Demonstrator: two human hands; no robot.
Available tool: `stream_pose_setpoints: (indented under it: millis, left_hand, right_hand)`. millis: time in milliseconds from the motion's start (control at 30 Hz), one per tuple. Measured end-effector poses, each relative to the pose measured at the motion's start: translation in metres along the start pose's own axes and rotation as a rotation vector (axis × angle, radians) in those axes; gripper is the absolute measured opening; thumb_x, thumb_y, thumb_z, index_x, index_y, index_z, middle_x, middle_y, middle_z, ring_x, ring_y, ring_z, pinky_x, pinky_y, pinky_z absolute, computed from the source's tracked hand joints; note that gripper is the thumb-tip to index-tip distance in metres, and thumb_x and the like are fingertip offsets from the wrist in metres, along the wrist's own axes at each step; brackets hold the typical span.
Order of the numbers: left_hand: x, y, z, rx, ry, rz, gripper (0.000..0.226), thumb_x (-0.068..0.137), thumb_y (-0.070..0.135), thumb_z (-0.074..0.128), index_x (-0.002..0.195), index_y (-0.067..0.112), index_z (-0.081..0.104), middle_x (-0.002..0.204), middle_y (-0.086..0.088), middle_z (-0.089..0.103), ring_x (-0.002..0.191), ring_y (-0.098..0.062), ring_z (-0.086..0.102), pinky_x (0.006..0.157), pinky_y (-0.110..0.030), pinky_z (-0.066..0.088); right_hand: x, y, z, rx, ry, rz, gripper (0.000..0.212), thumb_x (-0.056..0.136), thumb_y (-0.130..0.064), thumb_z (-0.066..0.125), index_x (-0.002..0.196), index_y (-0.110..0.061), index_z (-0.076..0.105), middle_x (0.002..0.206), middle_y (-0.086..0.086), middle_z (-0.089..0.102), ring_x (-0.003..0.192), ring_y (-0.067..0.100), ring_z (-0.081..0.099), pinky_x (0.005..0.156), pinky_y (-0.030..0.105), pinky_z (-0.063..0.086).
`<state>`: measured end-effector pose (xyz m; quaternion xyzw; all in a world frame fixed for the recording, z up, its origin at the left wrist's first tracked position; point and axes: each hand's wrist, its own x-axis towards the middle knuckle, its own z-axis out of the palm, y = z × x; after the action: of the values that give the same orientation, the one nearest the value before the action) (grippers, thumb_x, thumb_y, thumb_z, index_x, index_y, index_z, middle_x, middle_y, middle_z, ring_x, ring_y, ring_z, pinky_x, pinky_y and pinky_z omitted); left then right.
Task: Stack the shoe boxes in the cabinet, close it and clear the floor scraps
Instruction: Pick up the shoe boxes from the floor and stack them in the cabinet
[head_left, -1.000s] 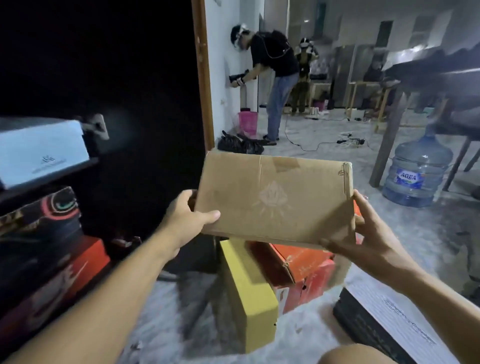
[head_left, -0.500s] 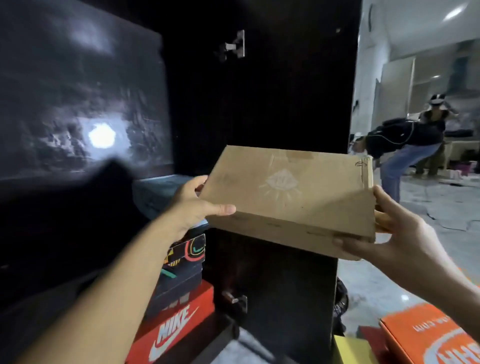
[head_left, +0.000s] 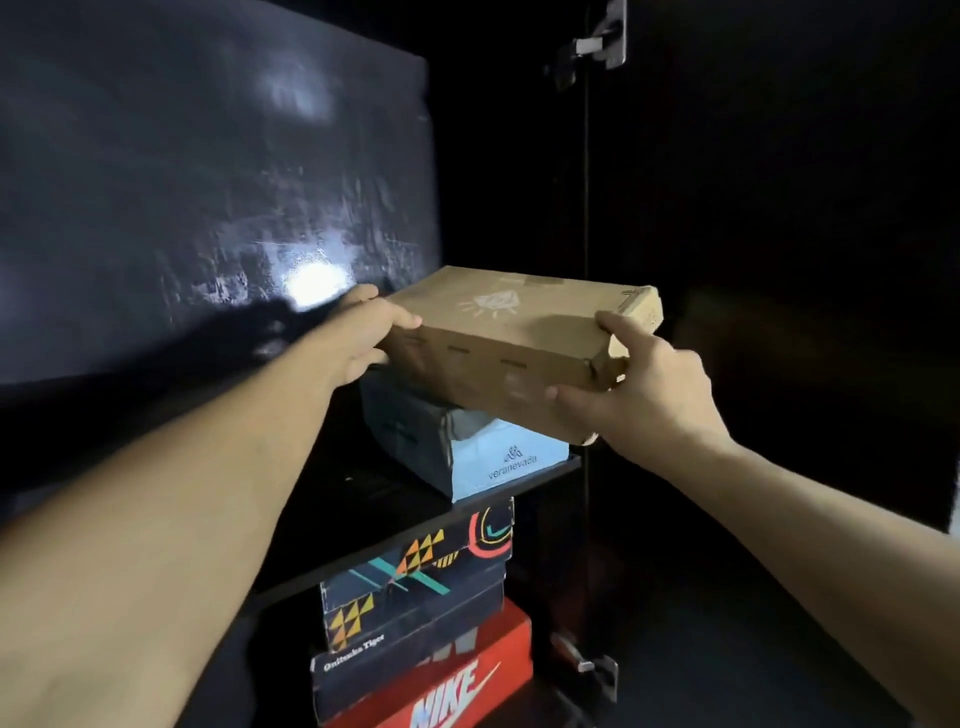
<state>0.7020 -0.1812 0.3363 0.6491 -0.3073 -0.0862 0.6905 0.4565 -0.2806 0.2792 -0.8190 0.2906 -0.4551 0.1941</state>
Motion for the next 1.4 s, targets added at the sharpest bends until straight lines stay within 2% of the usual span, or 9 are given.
stream_pose_setpoints:
  millis: [100,267,433,567,833,967,1133,1300,1400]
  left_hand:
    - [0.017,-0.007,0.010,-0.003,-0.012,0.049,0.071,0.081,0.000,0.071,0.144,0.017,0.042,0.143,-0.004,0.044,0.129,-0.025,0.046,0.110,-0.049,0.037]
    - [0.035,-0.026,0.032,0.266,-0.040,0.204,0.016,0.089,0.023,0.067,0.103,0.029,0.073,0.114,0.007,0.067,0.112,-0.013,0.057,0.097,-0.027,0.044]
    - [0.044,-0.036,0.030,0.373,-0.068,0.170,0.037,0.090,0.050,0.057,0.120,0.030,0.065,0.126,0.006,0.060,0.119,-0.017,0.051,0.105,-0.033,0.037]
    - [0.032,-0.031,0.029,0.340,-0.168,0.101,0.058,0.066,0.078,0.063,0.105,0.036,0.069,0.122,0.010,0.061,0.120,-0.012,0.048,0.103,-0.033,0.032]
    - [0.025,-0.040,0.041,0.458,-0.080,0.184,0.072,0.073,0.056,0.074,0.137,0.035,0.050,0.142,0.004,0.045,0.119,-0.012,0.043,0.093,-0.027,0.033]
    - [0.010,-0.030,0.051,0.520,0.032,0.242,0.067,0.076,0.043,0.076,0.136,0.025,0.054,0.135,0.002,0.054,0.116,-0.014,0.050,0.089,-0.023,0.037]
    - [-0.036,-0.021,0.082,0.549,0.172,0.553,0.040,0.076,0.025,0.075,0.114,0.017,0.066,0.114,0.004,0.056,0.110,-0.015,0.052,0.088,-0.023,0.040]
    - [-0.120,-0.036,0.138,0.580,-0.053,0.795,0.020,0.077,0.021,0.072,0.096,0.015,0.070,0.096,0.003,0.065,0.102,-0.018,0.056,0.086,-0.022,0.040]
    - [-0.177,-0.049,0.176,0.609,-0.355,0.646,0.025,0.079,0.031,0.073,0.101,0.021,0.070,0.099,0.009,0.064,0.101,-0.010,0.058,0.084,-0.026,0.046]
  right_hand:
    - [0.019,-0.013,0.024,0.023,-0.003,-0.017,0.083,0.070,-0.050,0.078,0.142,-0.031,0.043,0.119,0.005,0.061,0.109,0.025,0.060,0.092,0.041,0.053]
    - [0.051,-0.029,0.062,0.025,-0.160,-0.070,0.055,0.089,-0.042,0.060,0.140,-0.025,0.046,0.110,0.005,0.064,0.092,0.021,0.064,0.074,0.035,0.057]
    - [0.076,-0.027,0.082,-0.020,-0.244,-0.110,0.057,0.095,-0.030,0.054,0.149,-0.025,0.034,0.127,0.010,0.056,0.102,0.026,0.060,0.083,0.035,0.054]
    - [0.083,-0.016,0.087,-0.056,-0.288,-0.148,0.055,0.096,-0.013,0.044,0.149,-0.023,0.033,0.119,0.011,0.058,0.103,0.030,0.058,0.081,0.035,0.051]
    - [0.083,0.015,0.074,0.066,-0.466,-0.082,0.066,0.092,0.004,0.036,0.152,-0.019,0.024,0.150,0.003,0.042,0.136,0.016,0.042,0.059,0.010,0.040]
    - [0.076,0.025,0.057,0.051,-0.420,-0.027,0.057,0.093,-0.003,0.046,0.147,-0.016,0.036,0.143,0.005,0.050,0.126,0.020,0.051,0.086,0.026,0.051]
    - [0.044,0.041,0.006,0.030,-0.401,0.034,0.038,0.093,-0.014,0.057,0.130,-0.007,0.055,0.116,0.012,0.065,0.093,0.029,0.068,0.074,0.037,0.060]
    - [-0.022,0.084,-0.069,0.054,-0.435,0.186,0.036,0.089,-0.018,0.067,0.124,-0.010,0.061,0.103,0.005,0.070,0.087,0.017,0.071,0.071,0.036,0.062]
    - [-0.071,0.116,-0.119,-0.035,-0.410,0.277,0.031,0.087,-0.018,0.069,0.117,-0.009,0.066,0.098,0.008,0.073,0.085,0.023,0.072,0.071,0.040,0.062]
